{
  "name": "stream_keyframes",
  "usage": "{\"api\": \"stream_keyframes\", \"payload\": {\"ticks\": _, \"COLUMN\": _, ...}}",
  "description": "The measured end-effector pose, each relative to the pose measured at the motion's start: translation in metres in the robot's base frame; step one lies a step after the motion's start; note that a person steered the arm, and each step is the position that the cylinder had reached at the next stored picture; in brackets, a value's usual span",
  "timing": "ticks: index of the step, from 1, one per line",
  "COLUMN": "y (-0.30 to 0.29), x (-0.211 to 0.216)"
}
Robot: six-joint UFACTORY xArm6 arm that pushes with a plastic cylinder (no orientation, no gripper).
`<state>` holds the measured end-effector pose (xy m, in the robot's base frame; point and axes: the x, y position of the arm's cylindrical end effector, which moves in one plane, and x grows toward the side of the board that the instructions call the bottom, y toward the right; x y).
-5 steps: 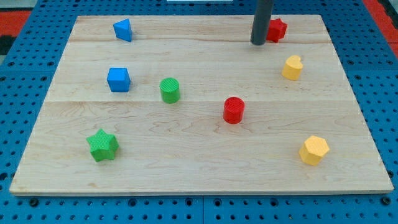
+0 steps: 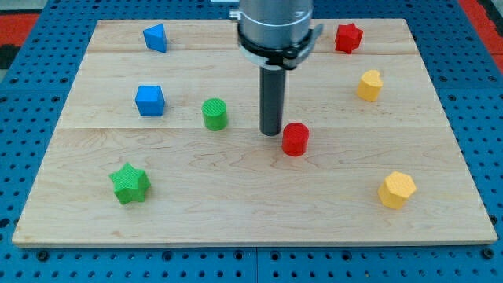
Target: Move the red circle towards the top of the yellow hexagon
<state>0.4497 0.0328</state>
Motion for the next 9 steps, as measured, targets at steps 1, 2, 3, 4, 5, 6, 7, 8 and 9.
{"api": "stream_keyframes", "payload": {"ticks": 1, "y": 0.008, "x": 0.019}}
{"api": "stream_keyframes", "payload": {"ticks": 2, "y": 0.008, "x": 0.04}}
{"api": "stream_keyframes", "payload": {"ticks": 3, "y": 0.053, "x": 0.036}}
{"api": "stream_keyframes", "payload": {"ticks": 4, "y": 0.073, "x": 0.034}}
{"api": "stream_keyframes", "payload": {"ticks": 5, "y": 0.085, "x": 0.042}}
{"api": "stream_keyframes", "payload": {"ticks": 6, "y": 0.085, "x": 0.062}}
{"api": "stream_keyframes", "payload": {"ticks": 7, "y": 0.103, "x": 0.059}}
{"api": "stream_keyframes", "payload": {"ticks": 8, "y": 0.114, "x": 0.048}}
{"api": "stream_keyframes", "payload": {"ticks": 9, "y": 0.126, "x": 0.044}}
